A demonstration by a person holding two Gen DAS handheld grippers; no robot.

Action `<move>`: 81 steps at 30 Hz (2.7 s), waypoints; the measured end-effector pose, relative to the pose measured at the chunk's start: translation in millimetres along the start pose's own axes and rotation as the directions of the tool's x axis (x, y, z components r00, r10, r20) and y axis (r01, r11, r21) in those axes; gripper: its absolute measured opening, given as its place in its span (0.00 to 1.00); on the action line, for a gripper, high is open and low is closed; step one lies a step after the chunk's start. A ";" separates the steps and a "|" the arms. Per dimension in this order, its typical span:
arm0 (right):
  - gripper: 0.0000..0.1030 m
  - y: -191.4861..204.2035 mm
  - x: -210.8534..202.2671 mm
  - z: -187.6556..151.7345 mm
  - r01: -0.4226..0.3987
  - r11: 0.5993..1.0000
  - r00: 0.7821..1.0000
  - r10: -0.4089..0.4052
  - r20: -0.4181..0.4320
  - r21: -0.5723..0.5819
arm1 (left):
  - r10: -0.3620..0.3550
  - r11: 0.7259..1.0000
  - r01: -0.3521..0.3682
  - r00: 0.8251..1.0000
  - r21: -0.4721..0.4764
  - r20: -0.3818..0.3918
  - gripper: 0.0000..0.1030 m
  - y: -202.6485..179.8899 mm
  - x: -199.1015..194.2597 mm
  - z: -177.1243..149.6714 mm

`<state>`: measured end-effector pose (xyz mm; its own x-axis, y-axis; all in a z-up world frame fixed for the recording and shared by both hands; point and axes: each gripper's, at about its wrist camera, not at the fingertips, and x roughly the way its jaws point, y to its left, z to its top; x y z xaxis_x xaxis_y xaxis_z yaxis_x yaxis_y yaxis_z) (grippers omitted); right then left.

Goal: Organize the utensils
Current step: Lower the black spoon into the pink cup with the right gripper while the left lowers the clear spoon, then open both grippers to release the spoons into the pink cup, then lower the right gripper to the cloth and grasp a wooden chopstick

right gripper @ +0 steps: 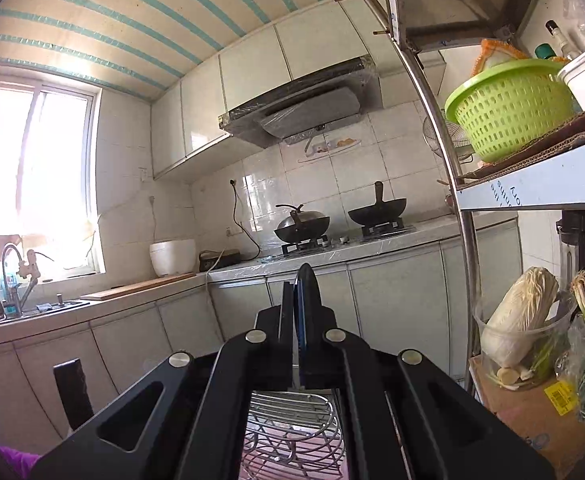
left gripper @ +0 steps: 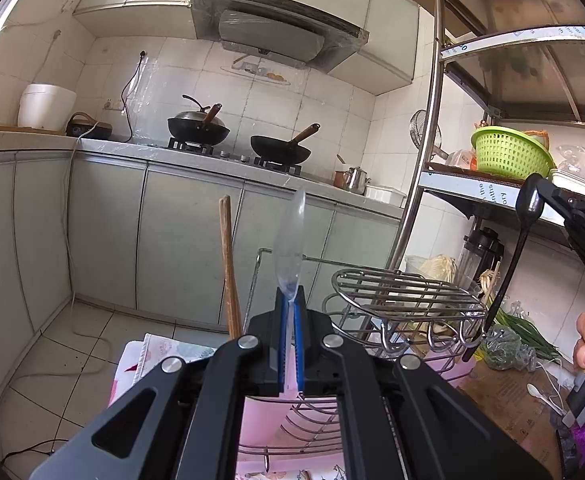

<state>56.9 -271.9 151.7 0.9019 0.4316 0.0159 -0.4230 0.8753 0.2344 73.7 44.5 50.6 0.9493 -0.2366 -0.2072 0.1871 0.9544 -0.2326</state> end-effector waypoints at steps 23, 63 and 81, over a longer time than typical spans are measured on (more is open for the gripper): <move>0.02 -12.5 27.4 -74.9 0.186 0.983 0.962 -0.180 -0.208 0.010 | 0.015 1.000 -0.014 0.998 0.014 -0.056 0.03 -0.2 16.2 -12.8; 0.42 10.5 5.5 -105.8 0.314 0.946 0.891 -0.325 -0.318 -0.085 | 0.033 0.998 -0.025 0.991 0.065 -0.130 0.37 -9.0 -5.9 -17.7; 0.43 51.2 -39.0 -163.2 0.213 0.977 0.845 -0.195 -0.497 -0.020 | 0.028 0.997 -0.006 0.958 0.078 -0.284 0.37 -17.2 -65.1 -60.9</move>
<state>-14.2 -208.3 4.4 0.8017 0.3027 -0.5155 -0.2224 0.9514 0.2129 -6.7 32.4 10.2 0.8430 -0.2520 -0.4752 0.2009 0.9670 -0.1564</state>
